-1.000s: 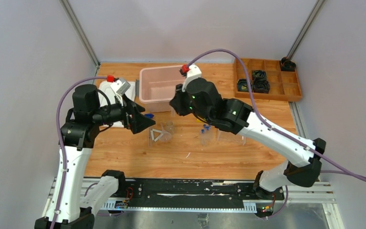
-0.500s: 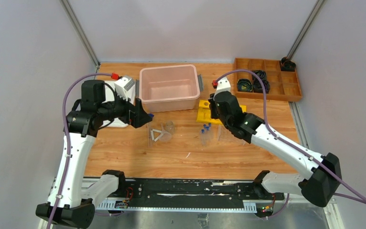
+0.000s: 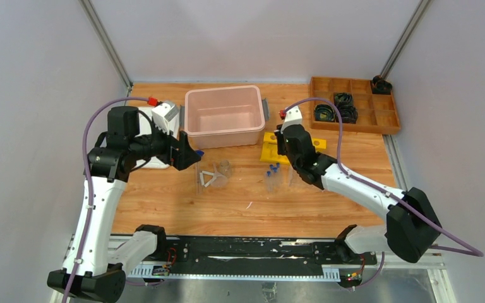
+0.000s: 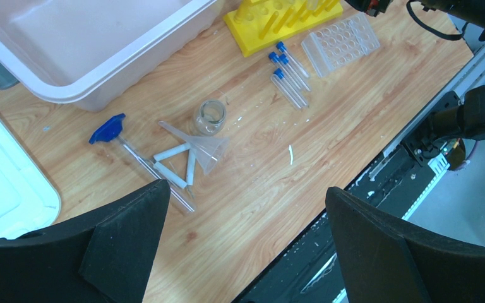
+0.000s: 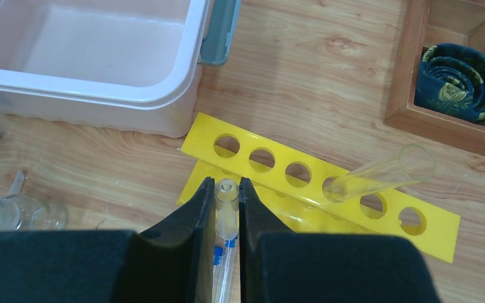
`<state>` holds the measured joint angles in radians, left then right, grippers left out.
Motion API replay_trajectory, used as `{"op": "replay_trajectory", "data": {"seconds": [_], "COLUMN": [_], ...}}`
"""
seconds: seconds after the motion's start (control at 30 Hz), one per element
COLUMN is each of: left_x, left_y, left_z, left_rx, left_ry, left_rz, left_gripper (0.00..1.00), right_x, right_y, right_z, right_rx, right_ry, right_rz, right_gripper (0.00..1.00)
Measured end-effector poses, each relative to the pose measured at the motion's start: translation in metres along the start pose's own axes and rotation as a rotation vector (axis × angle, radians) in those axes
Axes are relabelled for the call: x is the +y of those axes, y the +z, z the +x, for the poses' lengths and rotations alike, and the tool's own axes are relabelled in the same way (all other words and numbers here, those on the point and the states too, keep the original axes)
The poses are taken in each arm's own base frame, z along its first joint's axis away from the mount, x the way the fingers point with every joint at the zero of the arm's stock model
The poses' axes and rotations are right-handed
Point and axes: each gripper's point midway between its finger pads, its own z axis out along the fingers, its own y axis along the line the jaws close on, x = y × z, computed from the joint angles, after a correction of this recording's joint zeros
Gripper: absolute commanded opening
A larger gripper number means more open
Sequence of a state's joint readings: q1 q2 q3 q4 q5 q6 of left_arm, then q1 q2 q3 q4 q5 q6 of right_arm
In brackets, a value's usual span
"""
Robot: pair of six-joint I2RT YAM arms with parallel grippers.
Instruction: Organize the chemistry lab equipment
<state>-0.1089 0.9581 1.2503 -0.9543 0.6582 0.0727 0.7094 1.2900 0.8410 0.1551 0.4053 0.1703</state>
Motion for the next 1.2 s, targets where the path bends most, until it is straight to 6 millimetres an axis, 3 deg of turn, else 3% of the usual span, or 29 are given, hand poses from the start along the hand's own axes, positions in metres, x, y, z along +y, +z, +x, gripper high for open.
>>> {"op": "replay_trajectory", "data": {"seconds": [0.43,0.77,1.2], "left_x": [0.000,0.000,-0.001], "left_y": [0.000,0.000,0.000], "left_z": [0.003,0.002,0.003], "left_rx": [0.008,0.007,0.007], "left_ry": [0.001,0.002,0.009], "left_rz": [0.002,0.005,0.010], "left_gripper": [1.00,1.00,1.00], "right_x": [0.002,-0.005,-0.009], "right_y": [0.011,0.013,0.018], "right_z": [0.003,0.020,0.026], "right_rx": [-0.033,-0.012,-0.004], "right_ry": [0.011,0.003,0.003], "right_rz": [0.000,0.025,0.037], "right_gripper": [0.00,0.00,0.00]}}
